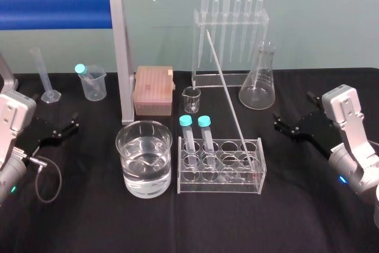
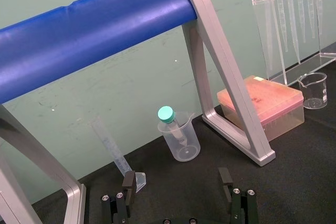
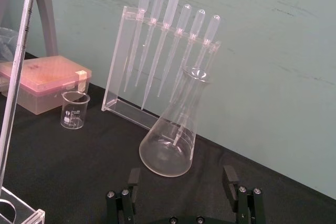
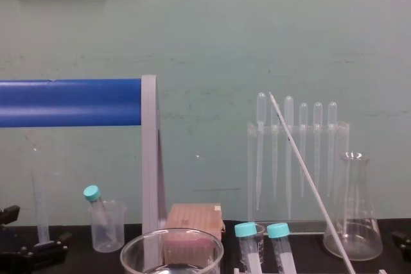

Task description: Hold the thermometer with one hand and immerse one end into the beaker, then reinsert it into the test tube rack.

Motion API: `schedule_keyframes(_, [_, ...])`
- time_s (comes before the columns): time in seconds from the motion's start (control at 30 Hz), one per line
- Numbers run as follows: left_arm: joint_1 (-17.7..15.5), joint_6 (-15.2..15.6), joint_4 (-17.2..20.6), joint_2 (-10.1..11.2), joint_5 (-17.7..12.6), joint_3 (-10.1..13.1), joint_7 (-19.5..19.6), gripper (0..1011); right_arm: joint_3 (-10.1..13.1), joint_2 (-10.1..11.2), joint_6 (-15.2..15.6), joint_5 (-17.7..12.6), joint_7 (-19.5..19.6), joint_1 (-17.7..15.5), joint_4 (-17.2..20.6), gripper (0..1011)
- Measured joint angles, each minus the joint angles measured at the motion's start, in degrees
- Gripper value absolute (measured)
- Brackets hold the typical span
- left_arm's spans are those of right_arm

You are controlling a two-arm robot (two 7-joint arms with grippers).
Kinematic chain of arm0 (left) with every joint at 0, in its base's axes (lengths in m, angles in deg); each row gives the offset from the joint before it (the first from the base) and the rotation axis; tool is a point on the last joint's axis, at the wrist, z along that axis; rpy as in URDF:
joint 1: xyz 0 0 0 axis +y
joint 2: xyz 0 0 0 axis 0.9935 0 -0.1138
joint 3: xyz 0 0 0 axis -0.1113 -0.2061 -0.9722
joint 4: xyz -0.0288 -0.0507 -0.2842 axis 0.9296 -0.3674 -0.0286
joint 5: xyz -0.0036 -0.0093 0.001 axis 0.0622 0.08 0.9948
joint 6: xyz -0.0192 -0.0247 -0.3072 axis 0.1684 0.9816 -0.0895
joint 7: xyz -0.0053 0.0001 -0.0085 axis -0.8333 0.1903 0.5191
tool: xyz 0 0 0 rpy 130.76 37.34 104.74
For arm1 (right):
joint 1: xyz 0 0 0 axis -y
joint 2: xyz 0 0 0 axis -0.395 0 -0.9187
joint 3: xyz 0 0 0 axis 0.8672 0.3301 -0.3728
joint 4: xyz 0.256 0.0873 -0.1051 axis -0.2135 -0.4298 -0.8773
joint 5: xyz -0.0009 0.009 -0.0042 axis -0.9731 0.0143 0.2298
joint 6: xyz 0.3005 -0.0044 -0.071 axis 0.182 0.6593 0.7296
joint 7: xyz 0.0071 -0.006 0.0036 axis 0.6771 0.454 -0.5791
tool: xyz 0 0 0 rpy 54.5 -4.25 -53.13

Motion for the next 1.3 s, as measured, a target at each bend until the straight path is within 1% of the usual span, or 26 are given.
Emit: schedule_keyframes(1.3, [0.00,0.00,0.00,0.00,0.00,0.00,0.00,1008,0.00,0.00,0.00,0.00,0.00,0.00,0.00,1003])
